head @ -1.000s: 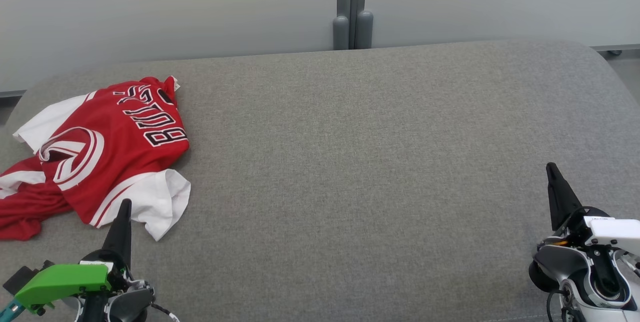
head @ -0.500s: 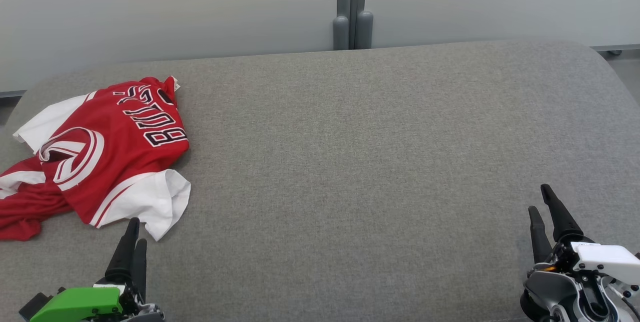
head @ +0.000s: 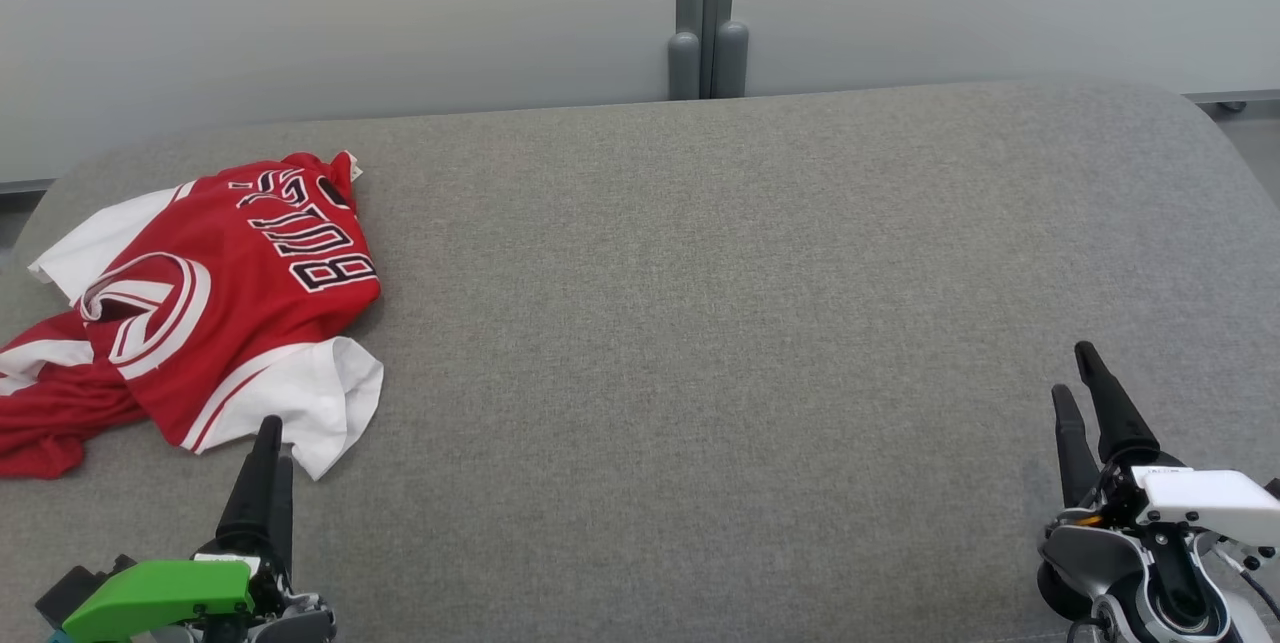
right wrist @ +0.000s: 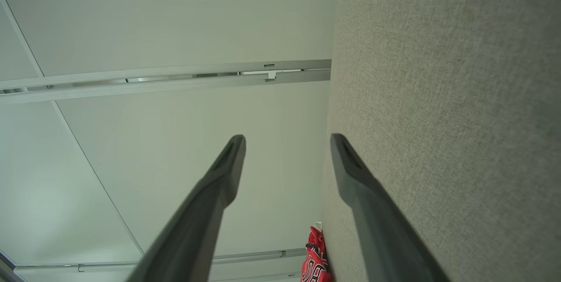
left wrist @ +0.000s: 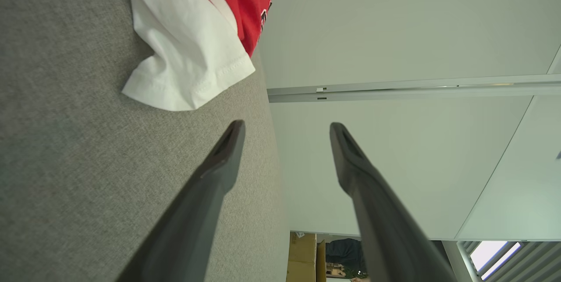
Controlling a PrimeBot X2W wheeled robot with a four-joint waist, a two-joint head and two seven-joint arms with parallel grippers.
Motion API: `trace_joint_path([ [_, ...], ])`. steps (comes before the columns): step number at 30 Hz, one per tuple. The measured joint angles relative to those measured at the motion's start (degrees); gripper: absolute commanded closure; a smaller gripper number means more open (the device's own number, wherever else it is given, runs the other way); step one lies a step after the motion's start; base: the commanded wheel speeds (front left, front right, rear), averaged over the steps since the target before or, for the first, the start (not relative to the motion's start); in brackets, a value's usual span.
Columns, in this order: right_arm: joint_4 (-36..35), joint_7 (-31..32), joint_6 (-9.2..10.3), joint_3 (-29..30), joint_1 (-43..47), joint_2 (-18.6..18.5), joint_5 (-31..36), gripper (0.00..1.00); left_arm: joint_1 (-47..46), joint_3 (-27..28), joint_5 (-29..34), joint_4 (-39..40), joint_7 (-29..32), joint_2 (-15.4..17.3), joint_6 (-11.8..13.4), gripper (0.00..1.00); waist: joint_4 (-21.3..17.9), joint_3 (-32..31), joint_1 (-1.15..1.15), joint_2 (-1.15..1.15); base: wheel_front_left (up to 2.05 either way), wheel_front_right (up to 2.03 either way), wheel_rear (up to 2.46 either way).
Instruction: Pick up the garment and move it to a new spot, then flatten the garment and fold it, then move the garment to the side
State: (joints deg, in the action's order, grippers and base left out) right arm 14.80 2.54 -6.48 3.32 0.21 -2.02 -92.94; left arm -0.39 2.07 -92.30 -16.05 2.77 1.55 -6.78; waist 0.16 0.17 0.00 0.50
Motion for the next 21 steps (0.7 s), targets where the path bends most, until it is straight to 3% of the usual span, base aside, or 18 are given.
trace_joint_path([
  [6,-2.0,-1.1,0.00,-1.3,-0.1,-0.8,3.8,0.00,0.0,-0.5,2.2,1.1,-1.3,0.4,0.0,0.00,0.0,0.0,0.00,0.00,0.00,0.00,0.00],
  [13,-3.9,-2.5,0.00,-3.9,-0.8,-3.3,10.3,0.00,-0.1,-2.2,9.6,2.1,-2.7,2.7,0.3,0.00,0.1,0.0,0.00,0.00,0.00,0.00,0.00],
  [21,-5.3,-4.1,-0.01,-6.3,-0.9,-5.6,18.6,0.00,-0.1,-4.0,19.1,3.2,-4.4,4.8,2.7,0.00,0.2,0.0,0.00,0.00,0.00,0.00,0.00],
])
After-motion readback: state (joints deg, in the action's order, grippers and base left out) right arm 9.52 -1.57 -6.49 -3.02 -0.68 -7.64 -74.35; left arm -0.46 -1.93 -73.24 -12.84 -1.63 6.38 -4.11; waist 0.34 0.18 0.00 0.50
